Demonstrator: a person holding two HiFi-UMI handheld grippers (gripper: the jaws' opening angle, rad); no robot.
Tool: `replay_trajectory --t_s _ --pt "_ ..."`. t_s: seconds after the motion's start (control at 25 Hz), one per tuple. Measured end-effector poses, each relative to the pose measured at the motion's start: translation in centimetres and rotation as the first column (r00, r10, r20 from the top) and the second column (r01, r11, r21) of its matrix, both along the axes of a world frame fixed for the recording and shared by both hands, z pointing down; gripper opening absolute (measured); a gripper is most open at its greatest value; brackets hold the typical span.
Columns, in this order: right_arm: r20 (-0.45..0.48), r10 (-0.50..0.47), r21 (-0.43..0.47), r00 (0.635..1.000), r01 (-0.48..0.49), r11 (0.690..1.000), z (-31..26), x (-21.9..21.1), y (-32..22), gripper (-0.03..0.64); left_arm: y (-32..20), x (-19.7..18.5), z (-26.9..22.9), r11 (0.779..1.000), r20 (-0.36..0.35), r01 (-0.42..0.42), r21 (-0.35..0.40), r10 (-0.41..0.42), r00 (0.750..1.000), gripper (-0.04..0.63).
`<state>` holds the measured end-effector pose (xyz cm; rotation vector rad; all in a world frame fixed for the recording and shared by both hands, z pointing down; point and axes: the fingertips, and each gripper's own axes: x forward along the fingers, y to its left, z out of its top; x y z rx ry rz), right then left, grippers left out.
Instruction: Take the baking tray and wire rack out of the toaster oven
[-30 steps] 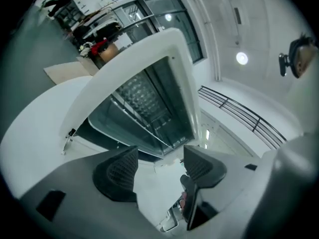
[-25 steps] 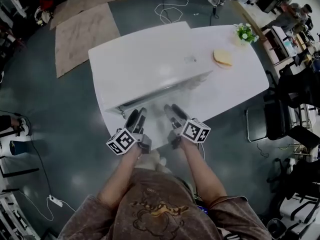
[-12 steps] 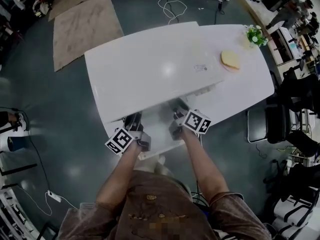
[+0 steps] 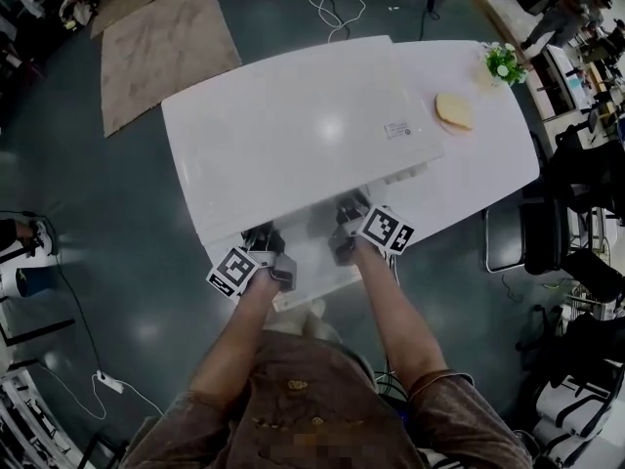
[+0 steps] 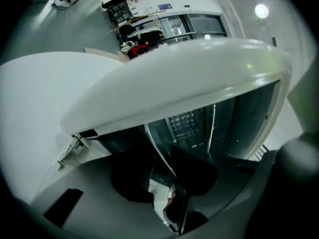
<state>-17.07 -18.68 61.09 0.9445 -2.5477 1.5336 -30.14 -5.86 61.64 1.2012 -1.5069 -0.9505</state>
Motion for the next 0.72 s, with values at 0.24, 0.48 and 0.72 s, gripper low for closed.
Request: replay_trajectory --t_s 0.24,0.48,0.72 --pt "0.005 0.022 -0.027 1.0 -0.022 0.999 0.0 1.5 1.5 0.115 1.4 1.4 0.0 1.0 -0.044 -0.017 0.005 0.017 0.999 0.091" --pt "0.018 0.053 -0.058 0.998 -0.052 0.997 0.3 4.0 4.1 0.1 3.8 3.8 0.4 0.997 -0.083 -0.073 0.002 0.073 0.994 0.081" --pt "0.021 0.072 -0.085 0.997 -0.07 0.994 0.7 7.5 7.4 0.089 7.0 7.3 0.7 0.991 -0.109 -0.132 -0.016 0.129 0.986 0.078"
